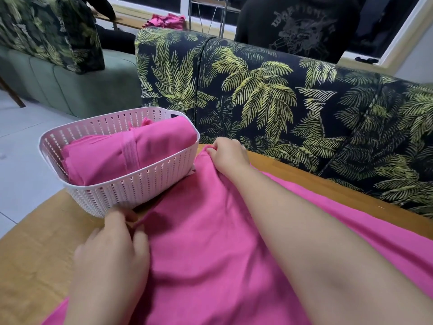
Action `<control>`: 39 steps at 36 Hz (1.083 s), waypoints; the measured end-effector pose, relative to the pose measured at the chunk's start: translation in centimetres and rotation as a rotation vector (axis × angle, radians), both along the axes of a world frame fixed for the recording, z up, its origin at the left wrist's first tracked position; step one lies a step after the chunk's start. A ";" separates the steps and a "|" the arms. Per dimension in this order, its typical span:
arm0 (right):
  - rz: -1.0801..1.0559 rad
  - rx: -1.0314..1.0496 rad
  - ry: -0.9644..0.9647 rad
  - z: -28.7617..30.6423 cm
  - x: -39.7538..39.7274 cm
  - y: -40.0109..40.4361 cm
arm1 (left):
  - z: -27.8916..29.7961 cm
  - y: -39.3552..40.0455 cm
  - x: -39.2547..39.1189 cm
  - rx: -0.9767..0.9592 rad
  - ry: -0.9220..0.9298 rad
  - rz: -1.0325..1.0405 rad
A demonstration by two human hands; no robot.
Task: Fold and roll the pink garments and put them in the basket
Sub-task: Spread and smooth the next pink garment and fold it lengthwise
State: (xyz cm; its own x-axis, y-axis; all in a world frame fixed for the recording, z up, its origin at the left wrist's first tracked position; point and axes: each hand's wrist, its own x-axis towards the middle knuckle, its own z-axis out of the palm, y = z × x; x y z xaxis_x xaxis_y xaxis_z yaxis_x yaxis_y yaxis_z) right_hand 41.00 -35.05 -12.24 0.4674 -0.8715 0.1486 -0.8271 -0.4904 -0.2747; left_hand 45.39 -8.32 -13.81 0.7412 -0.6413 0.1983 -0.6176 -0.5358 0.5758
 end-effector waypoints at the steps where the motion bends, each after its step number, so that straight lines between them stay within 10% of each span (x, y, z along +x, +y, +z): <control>1: 0.004 0.008 0.004 0.0 0.0 -0.1 | 0.0 0.0 0.0 -0.007 0.000 0.003; 25: -0.019 -0.106 -0.061 -1.0 1.1 -0.5 | -1.1 0.0 0.2 0.087 -0.234 0.004; 30: -0.006 -0.094 -0.095 -0.7 -0.2 -0.4 | -1.1 -0.7 -0.8 -0.087 -0.361 -0.322; 39: -0.046 -0.054 -0.054 1.0 -13.1 0.6 | -2.2 -0.6 -1.1 0.225 -0.309 -0.425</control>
State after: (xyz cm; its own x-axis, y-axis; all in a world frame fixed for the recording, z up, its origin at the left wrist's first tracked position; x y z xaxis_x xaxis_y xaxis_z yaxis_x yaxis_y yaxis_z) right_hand 27.86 -34.46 -11.25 0.4171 -0.8819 0.2196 -0.8337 -0.4675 -0.2941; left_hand 44.26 -8.91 -16.05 0.3381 -0.9220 0.1888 -0.9273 -0.2920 0.2343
